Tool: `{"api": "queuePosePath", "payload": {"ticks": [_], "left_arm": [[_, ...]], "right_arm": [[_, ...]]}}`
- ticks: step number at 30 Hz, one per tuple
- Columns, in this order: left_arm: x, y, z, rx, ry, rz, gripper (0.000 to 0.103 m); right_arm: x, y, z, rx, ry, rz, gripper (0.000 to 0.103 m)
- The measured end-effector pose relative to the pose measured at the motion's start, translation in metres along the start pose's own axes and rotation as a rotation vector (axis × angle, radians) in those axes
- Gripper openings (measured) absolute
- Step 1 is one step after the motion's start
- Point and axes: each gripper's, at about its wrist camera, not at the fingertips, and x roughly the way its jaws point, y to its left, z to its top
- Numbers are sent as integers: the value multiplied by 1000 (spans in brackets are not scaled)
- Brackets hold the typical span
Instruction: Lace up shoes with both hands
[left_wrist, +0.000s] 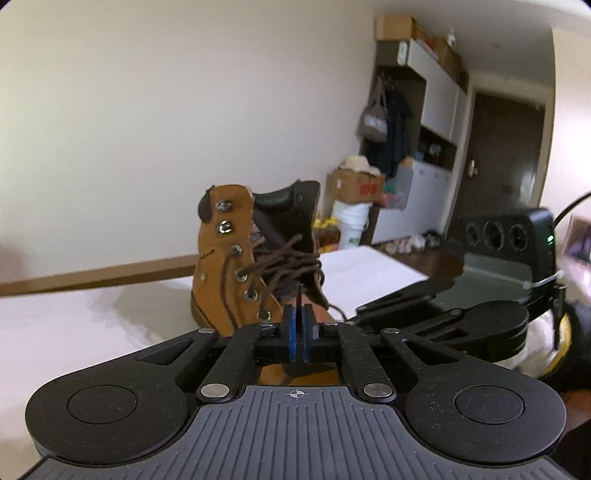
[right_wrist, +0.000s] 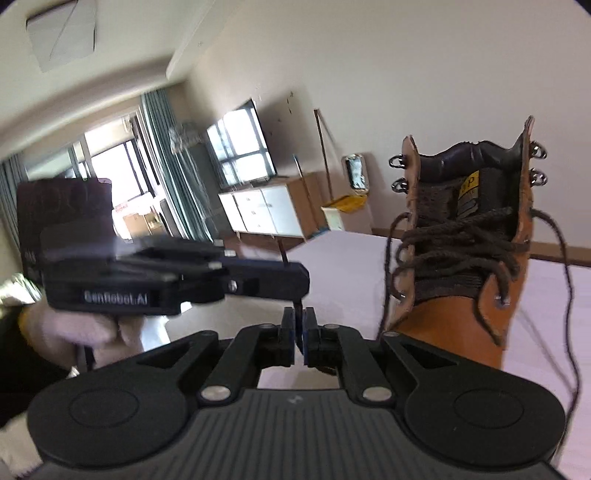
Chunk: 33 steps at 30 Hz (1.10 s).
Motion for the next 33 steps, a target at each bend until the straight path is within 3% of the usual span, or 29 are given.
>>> {"api": "queuePosePath", "payload": {"ticks": [4, 8, 12, 17, 20, 27, 33], "left_arm": [[4, -13, 7, 146, 49, 50, 3], [17, -36, 9, 326, 100, 69, 3], [23, -50, 10, 405, 116, 61, 3], [27, -61, 9, 442, 114, 48, 3], [27, -64, 7, 448, 111, 45, 3], [20, -71, 5, 458, 72, 19, 6], [23, -74, 6, 476, 66, 13, 4]], "right_arm": [[-13, 11, 4, -76, -43, -85, 16], [-32, 12, 8, -78, -96, -78, 16], [-40, 11, 13, -99, -109, -77, 16], [-44, 11, 13, -111, -111, -79, 16], [-41, 6, 13, -88, -109, -91, 4], [-50, -35, 8, 219, -164, 45, 3], [-46, -53, 5, 325, -164, 106, 3]]}}
